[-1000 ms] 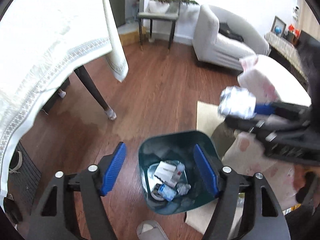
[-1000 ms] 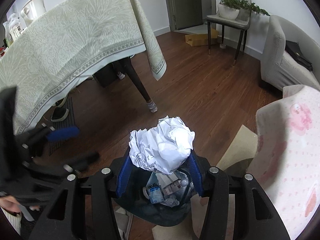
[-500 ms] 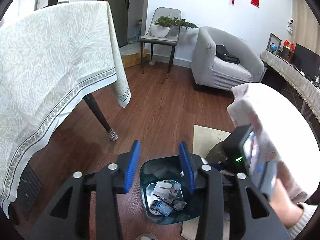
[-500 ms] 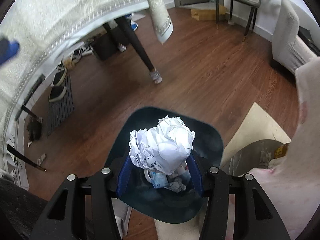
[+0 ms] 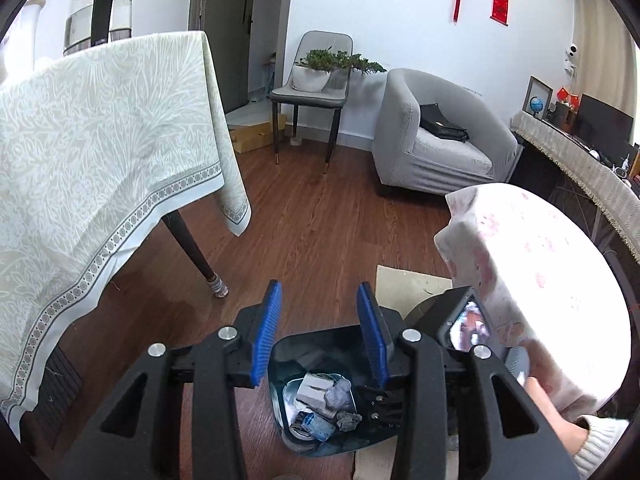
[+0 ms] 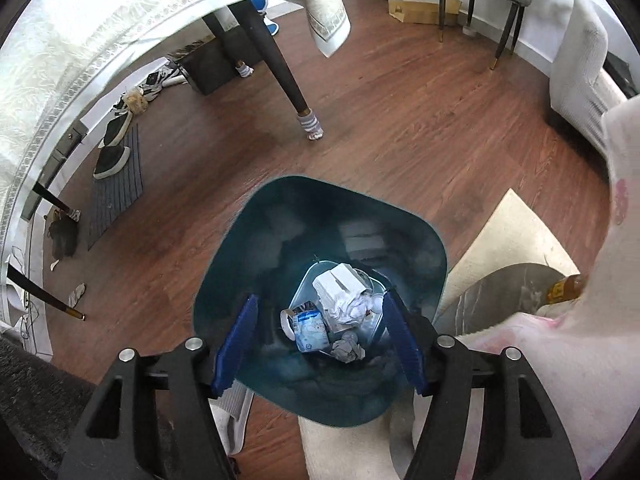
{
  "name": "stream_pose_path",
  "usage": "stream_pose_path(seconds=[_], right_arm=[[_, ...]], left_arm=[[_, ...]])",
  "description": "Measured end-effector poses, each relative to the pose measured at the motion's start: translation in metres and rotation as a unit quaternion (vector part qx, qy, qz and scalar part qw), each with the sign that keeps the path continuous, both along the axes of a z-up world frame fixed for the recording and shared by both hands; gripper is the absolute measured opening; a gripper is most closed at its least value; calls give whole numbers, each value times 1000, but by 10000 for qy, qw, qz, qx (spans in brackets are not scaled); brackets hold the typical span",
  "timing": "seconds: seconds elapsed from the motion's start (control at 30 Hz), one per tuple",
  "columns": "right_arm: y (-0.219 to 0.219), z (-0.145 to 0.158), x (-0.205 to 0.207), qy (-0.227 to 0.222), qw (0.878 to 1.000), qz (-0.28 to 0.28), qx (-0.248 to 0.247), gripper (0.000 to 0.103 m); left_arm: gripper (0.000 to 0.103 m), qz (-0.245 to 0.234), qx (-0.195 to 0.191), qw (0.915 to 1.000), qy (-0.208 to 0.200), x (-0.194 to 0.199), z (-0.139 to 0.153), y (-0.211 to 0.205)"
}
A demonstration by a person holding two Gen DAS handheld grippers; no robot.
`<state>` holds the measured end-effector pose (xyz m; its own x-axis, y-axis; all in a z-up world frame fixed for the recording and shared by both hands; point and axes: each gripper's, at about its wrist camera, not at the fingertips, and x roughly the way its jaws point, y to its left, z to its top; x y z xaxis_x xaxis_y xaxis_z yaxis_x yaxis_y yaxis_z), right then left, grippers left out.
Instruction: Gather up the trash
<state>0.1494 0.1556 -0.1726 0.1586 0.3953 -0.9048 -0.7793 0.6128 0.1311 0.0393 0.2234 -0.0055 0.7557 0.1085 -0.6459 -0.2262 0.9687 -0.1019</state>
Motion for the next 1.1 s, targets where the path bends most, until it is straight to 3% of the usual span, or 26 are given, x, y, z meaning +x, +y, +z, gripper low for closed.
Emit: stream_pose_path(seconds=[0.27,0.33,0.43,0.53,0.67,0.7,0.8,0.9,1.0,1.1], right_arm=[[-27,73,-20,-647,9972,-128,348,55],[-38,91,-23,-850,9950,-226,476,54],[-60,127,-31,-1207,9894,-419,685,54],[-90,171,-37,-1603,9785,-765,1049,54],[-143,208,-46,-2039,9585,-1376,1438,55],[-156,211,-49,-2101,9549,-1508,1455,56],[-202,210,-63,-2351,9409,-2003,1390,72],[-244,205,-71,-2418,9317,-2395,1272,77],[-280,206,-88,-2608,9229,-2634,1042,88],[-313,208,-102,-2655,9134,-2918,1003,94]], left_arm=[[55,-95,225,9990,-367,-10,35,-15],[68,-153,314,9982,-479,-13,44,-19],[76,-225,196,9977,-604,-17,54,-25],[97,-107,150,9971,-741,-22,61,-34],[100,-28,169,9976,-675,-37,64,-47],[100,-14,197,9980,-593,-41,63,-51],[100,167,424,9969,-635,-61,62,-63],[100,74,331,9969,-707,-75,62,-69],[100,438,525,9959,-593,-83,59,-76],[100,334,625,9959,-560,-86,51,-88]])
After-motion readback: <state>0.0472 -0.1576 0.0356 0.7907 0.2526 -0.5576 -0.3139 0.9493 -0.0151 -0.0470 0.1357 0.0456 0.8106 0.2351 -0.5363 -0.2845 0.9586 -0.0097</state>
